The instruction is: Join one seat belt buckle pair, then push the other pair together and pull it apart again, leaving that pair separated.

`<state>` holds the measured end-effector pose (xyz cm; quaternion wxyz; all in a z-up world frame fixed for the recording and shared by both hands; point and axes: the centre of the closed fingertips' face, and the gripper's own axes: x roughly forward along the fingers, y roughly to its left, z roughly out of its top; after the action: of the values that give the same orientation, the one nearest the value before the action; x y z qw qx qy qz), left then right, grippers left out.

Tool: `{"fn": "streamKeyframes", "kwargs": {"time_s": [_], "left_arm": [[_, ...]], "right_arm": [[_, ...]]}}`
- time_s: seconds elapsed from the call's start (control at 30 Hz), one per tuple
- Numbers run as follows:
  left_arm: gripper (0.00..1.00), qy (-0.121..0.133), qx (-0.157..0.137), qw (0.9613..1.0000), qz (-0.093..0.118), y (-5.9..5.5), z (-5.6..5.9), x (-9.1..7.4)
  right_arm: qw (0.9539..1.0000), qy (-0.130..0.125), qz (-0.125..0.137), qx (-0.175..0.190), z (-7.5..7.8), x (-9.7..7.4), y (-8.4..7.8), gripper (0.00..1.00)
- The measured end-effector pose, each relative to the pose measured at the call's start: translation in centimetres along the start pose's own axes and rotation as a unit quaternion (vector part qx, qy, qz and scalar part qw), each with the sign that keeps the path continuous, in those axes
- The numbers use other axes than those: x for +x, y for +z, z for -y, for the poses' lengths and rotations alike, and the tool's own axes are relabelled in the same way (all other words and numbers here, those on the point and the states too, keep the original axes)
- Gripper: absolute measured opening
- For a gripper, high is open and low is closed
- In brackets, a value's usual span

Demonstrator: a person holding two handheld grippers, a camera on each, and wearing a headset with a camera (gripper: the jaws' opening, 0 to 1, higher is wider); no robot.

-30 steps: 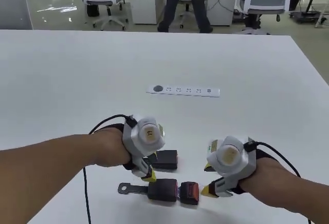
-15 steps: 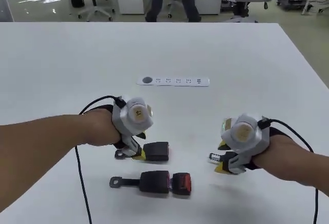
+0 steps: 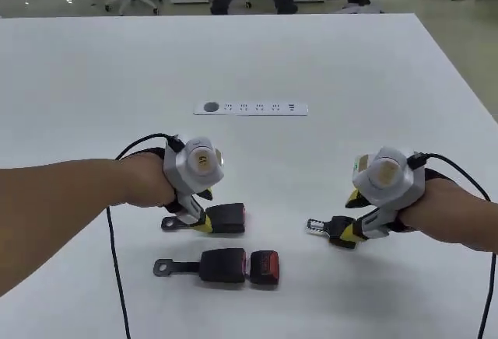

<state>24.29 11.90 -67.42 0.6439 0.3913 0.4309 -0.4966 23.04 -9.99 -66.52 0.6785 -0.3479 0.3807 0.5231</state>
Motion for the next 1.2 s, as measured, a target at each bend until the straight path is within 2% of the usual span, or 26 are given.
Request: {"fn": "streamKeyframes", "kwargs": {"time_s": [0.17,0.3,0.47,0.5,0.53,0.63,0.97,1.2], "left_arm": [[0.38,-0.014,0.008,0.9999,-0.001,0.0,0.0,1.2],[0.38,-0.022,0.007,0.9997,-0.003,0.0,0.0,1.4],[0.34,-0.04,0.012,0.9989,-0.021,-1.2,0.6,2.3],[0.34,-0.043,0.01,0.9989,-0.013,-0.9,0.6,2.3],[0.33,-0.04,0.01,0.999,-0.014,-0.9,0.4,1.8],[0.33,-0.044,0.016,0.9988,-0.011,-0.8,0.5,1.8],[0.32,-0.049,0.023,0.9981,-0.027,-0.8,0.4,2.0],[0.31,-0.048,0.025,0.9981,-0.029,-1.0,0.4,2.0]], "right_arm": [[0.9997,0.011,-0.011,-0.019,-0.4,1.0,-0.5,0.35],[0.9991,0.035,-0.018,-0.016,-0.8,1.3,-0.9,0.35],[0.9978,0.047,-0.039,-0.027,-0.8,2.3,-2.2,0.34],[0.9976,0.05,-0.039,-0.028,-0.7,2.4,-2.3,0.34],[0.9981,0.049,-0.034,-0.015,-0.5,2.4,-2.1,0.34],[0.998,0.054,-0.029,-0.015,-0.5,2.3,-2.0,0.33],[0.9981,0.056,-0.019,-0.016,-0.2,2.6,-1.8,0.33],[0.9981,0.056,-0.019,-0.018,-0.4,2.7,-1.8,0.33]]}}
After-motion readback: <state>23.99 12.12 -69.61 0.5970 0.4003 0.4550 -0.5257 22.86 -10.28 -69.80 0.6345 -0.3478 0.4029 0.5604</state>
